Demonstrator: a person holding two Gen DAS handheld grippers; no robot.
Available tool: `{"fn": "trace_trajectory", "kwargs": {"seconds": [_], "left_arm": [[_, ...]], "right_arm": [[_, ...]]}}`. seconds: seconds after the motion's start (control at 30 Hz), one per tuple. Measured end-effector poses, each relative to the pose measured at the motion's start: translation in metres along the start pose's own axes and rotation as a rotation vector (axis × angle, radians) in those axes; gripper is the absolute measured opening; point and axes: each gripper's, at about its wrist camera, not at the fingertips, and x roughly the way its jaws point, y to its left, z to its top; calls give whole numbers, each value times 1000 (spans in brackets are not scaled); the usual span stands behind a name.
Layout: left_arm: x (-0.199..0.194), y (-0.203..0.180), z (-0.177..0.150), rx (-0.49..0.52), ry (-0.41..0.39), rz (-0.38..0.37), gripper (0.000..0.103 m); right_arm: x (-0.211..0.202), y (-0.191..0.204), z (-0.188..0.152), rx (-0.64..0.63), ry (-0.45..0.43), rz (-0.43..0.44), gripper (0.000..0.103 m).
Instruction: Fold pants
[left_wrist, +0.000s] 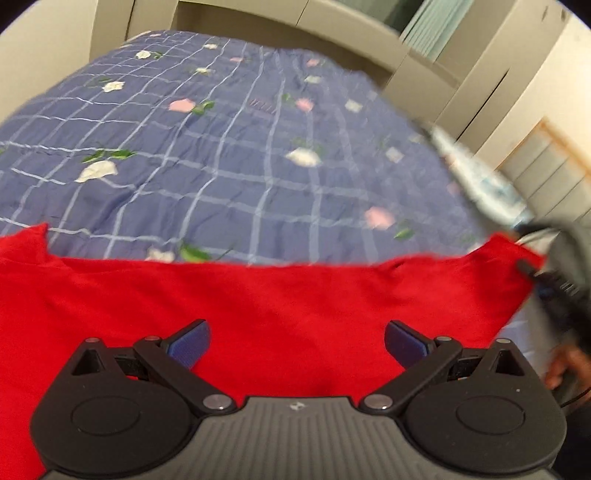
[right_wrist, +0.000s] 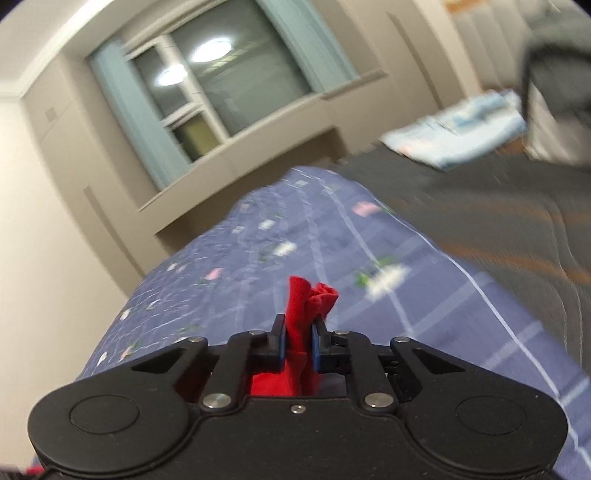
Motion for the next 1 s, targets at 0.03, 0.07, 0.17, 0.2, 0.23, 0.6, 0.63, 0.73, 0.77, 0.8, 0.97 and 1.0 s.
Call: {"fn": "trace_trajectory", "kwargs": {"seconds": [0.03, 0.07, 0.17, 0.2, 0.23, 0.6, 0.63, 0.73, 0.77, 0.8, 0.97, 1.0], "left_arm": [[-5, 1, 2, -19, -10, -35, 102], [-12, 3, 5, -42, -20, -75, 102], [-27, 9, 10, -103, -52, -153, 102], [-33, 12, 12, -121, -65, -172, 102], [-38, 15, 13, -137, -77, -186, 102], [-79, 82, 4, -263, -151, -160, 102], [-81, 88, 1, -269, -149, -153, 102], [-82, 102, -8, -281, -141, -133, 102], [-81, 105, -10, -283, -135, -127, 102], [-81, 108, -13, -286, -127, -123, 102], [-71, 112, -25, -297, -82, -123, 102], [-67, 110, -26, -295, -72, -125, 102]], "right_arm": [[-4, 13, 3, -36, -6, 17, 14], [-8, 26, 5, -69, -11, 34, 13], [-20, 71, 7, -173, -21, 93, 13], [-24, 86, 5, -206, -22, 114, 13], [-28, 101, 2, -240, -22, 133, 13], [-45, 230, -116, -446, 147, 233, 12], [-43, 236, -129, -467, 174, 230, 12], [-36, 254, -168, -534, 242, 211, 12], [-35, 256, -177, -547, 253, 206, 12], [-32, 256, -186, -551, 267, 198, 12], [-23, 246, -197, -496, 309, 187, 18], [-24, 246, -196, -493, 312, 200, 21]]}}
